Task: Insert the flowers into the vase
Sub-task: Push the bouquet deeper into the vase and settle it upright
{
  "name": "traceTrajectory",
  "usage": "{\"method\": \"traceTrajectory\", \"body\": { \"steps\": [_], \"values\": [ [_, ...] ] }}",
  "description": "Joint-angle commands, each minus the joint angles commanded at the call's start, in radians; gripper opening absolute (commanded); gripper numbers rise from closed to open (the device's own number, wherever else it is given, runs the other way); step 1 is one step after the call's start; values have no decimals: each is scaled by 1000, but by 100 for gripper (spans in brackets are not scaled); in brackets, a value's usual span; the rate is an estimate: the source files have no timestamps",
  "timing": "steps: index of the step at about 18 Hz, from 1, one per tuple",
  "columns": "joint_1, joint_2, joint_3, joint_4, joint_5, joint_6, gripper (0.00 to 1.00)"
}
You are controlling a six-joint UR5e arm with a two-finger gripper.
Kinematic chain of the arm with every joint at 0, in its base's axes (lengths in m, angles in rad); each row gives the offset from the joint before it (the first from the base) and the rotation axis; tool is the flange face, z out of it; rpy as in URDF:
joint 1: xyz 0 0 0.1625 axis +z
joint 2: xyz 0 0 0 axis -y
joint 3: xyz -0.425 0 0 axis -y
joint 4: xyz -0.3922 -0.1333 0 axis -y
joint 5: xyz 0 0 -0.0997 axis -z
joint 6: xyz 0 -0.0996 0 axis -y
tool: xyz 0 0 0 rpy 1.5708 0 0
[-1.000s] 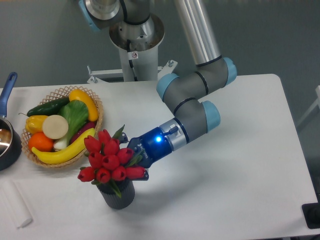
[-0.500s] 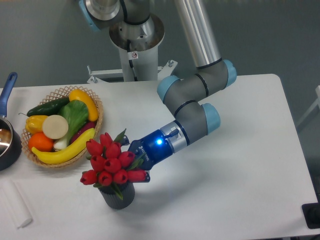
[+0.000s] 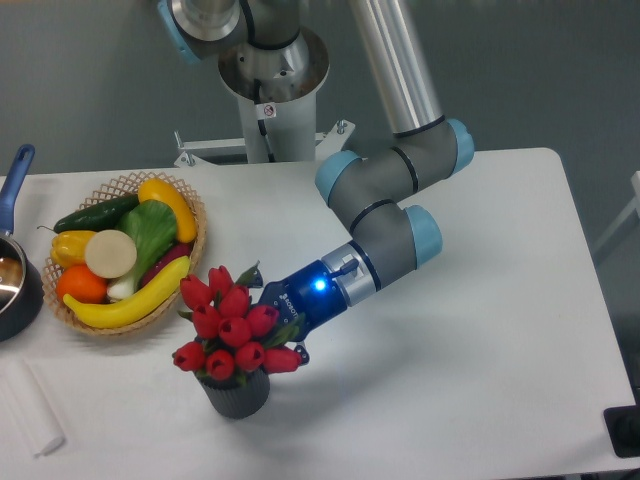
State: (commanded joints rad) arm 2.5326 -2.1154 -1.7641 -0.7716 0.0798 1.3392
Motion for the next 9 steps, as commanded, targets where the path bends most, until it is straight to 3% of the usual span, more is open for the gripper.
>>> {"method": "traceTrajectory", "body": {
  "steps": [5,9],
  "values": [
    [2,9,-2,3,70,2,100],
    [3,34,-2,6,129,2,100]
  ]
}}
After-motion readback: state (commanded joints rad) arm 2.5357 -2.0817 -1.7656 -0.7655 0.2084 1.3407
